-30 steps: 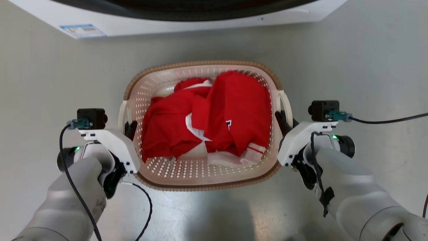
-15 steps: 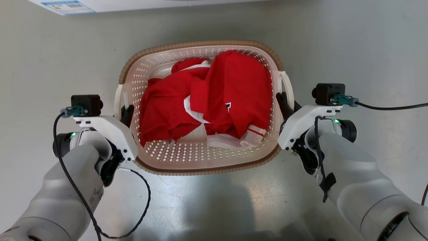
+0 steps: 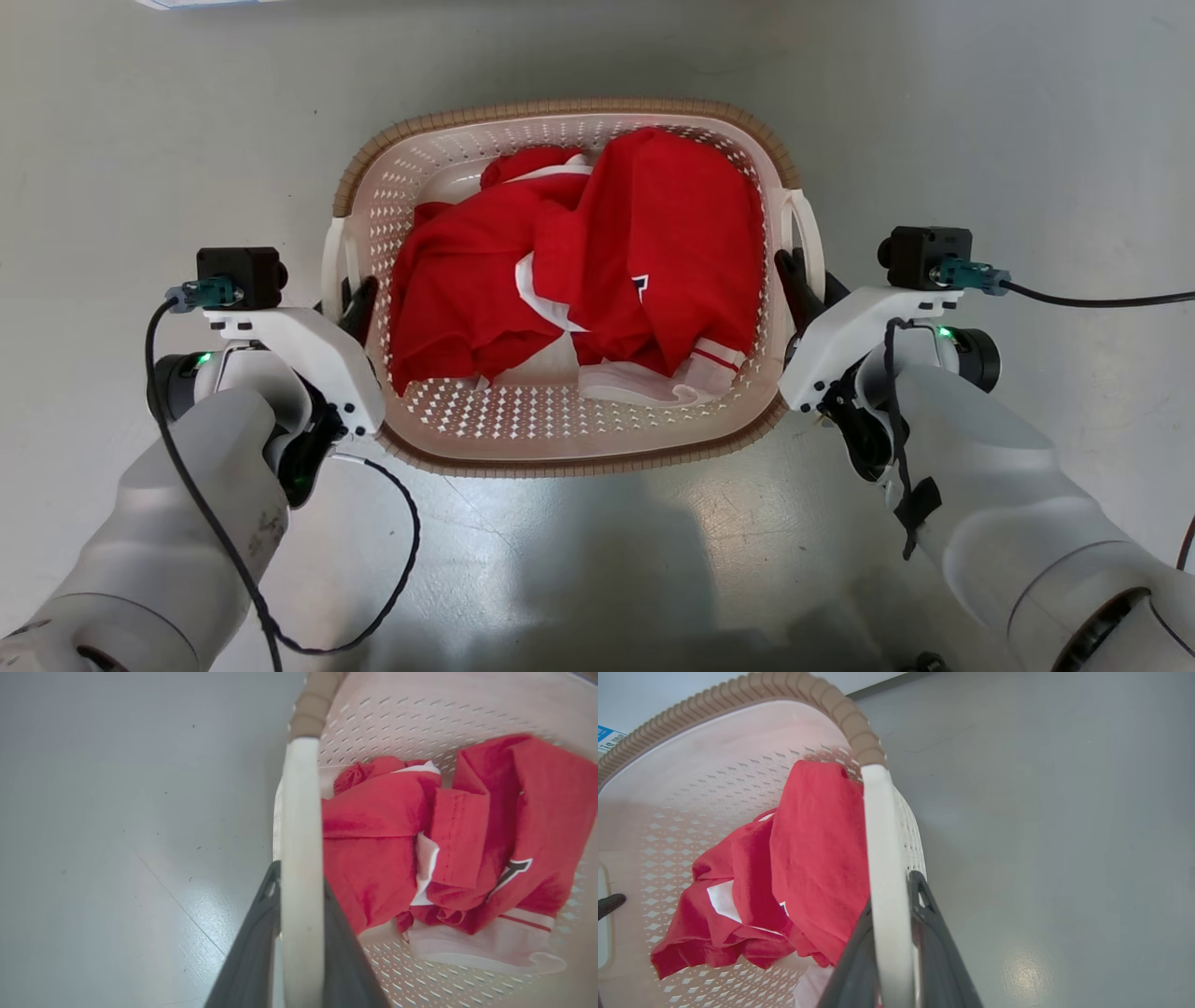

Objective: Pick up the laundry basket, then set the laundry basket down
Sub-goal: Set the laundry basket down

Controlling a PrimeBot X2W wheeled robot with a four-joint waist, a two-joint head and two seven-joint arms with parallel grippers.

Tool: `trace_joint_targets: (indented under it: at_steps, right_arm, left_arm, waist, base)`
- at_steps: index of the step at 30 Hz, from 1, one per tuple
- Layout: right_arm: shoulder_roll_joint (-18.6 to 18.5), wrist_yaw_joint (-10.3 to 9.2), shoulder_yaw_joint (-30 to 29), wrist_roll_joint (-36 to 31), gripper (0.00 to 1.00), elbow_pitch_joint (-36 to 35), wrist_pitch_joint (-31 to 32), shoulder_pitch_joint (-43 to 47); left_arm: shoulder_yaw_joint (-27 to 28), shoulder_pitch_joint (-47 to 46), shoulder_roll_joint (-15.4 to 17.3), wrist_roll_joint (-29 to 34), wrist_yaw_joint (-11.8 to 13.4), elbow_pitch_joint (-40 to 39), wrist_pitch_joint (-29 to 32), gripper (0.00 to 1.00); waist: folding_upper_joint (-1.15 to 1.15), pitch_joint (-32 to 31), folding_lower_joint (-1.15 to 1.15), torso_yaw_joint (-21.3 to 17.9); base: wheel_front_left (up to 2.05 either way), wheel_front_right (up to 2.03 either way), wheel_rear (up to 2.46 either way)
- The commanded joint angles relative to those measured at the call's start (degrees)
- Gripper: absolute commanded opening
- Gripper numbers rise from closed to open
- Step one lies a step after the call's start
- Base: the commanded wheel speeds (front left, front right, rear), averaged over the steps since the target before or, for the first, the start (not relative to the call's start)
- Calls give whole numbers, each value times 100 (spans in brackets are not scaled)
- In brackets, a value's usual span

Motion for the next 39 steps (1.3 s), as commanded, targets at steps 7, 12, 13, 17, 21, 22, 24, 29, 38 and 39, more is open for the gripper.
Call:
trace_joint_targets:
  at_steps: [7,12,13,17,21,22,24,29,38,39]
  right_arm:
    - [14,40,-4,14,100,-31,-83,201]
    - [14,40,-80,-54,100,-90,-83,163]
    - [14,40,-101,-80,100,-105,-83,161]
    - [14,40,-197,-177,100,-164,-83,219]
    - [14,40,-313,-263,100,-238,-83,335]
    - [14,40,-349,-290,100,-261,-83,367]
    - [14,40,-428,-362,100,-317,-83,452]
    - [14,40,-744,-648,100,-539,-83,736]
    - [14,40,-1580,-1692,100,-1033,-83,1397]
    - [14,40,-1711,-1836,100,-1121,-83,1507]
  left_arm:
    - [9,-33,192,-96,-41,84,-77,100]
    - [-31,-41,195,-140,-41,119,-78,100]
    - [-35,-43,197,-147,-41,128,-78,100]
    - [-6,-15,210,-147,-41,173,-78,100]
    - [84,52,247,7,-41,195,-78,100]
    - [114,75,262,86,-41,185,-78,100]
    - [254,163,278,200,-41,142,-78,100]
    - [732,540,308,506,-41,-72,-78,100]
    - [1865,1302,368,1425,-41,-726,-78,100]
    - [2006,1420,370,1573,-41,-825,-78,100]
  waist:
    - [0,-40,-1,-19]
    - [0,-77,-1,-36]
    - [0,-88,-1,-41]
    - [0,-220,-1,-73]
    - [0,-471,-1,-122]
    - [0,-550,-1,-136]
    - [0,-743,-1,-165]
    - [0,-1328,-1,-259]
    - [0,-2396,-1,-336]
    - [0,-2526,-1,-336]
  base:
    - [0,0,0]
    - [0,0,0]
    - [0,0,0]
    - [0,0,0]
    - [0,0,0]
    - [0,0,0]
    - [0,0,0]
    - [0,0,0]
    - [0,0,0]
    - [0,0,0]
